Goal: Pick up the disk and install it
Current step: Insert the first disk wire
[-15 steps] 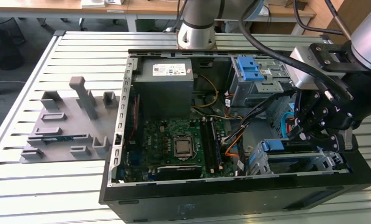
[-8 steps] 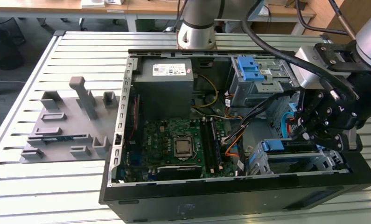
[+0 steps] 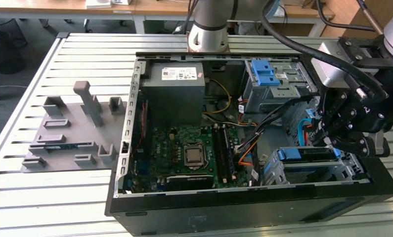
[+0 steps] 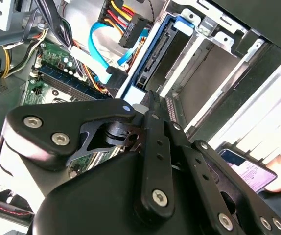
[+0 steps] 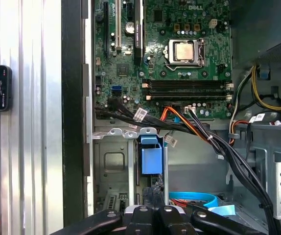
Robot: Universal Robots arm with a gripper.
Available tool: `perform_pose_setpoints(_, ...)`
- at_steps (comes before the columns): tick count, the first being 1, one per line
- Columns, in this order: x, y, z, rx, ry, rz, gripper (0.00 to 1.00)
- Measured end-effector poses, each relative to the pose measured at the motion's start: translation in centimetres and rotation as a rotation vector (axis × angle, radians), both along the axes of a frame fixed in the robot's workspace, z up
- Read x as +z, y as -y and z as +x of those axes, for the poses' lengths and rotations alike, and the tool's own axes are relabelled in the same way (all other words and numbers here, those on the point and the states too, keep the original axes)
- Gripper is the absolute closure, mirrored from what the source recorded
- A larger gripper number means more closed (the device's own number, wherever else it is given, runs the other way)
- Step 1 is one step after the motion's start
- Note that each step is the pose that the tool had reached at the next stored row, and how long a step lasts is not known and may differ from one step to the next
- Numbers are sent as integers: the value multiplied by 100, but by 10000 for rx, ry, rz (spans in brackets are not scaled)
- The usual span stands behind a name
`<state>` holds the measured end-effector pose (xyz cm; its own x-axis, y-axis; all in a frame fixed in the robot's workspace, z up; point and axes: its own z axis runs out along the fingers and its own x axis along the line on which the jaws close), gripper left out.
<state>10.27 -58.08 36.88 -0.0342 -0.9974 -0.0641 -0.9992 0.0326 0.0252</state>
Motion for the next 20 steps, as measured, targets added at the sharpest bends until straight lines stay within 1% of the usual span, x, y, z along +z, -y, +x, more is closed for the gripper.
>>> perform_pose_setpoints(4, 2, 0, 10, 0, 0, 2, 89)
perform_pose_setpoints(8, 1, 0, 52, -1, 0, 4, 89)
perform_pose_setpoints(15, 1, -2, 182, -1, 0, 4, 89)
perform_pose_setpoints(20, 1, -6, 308, -2, 0, 6, 89)
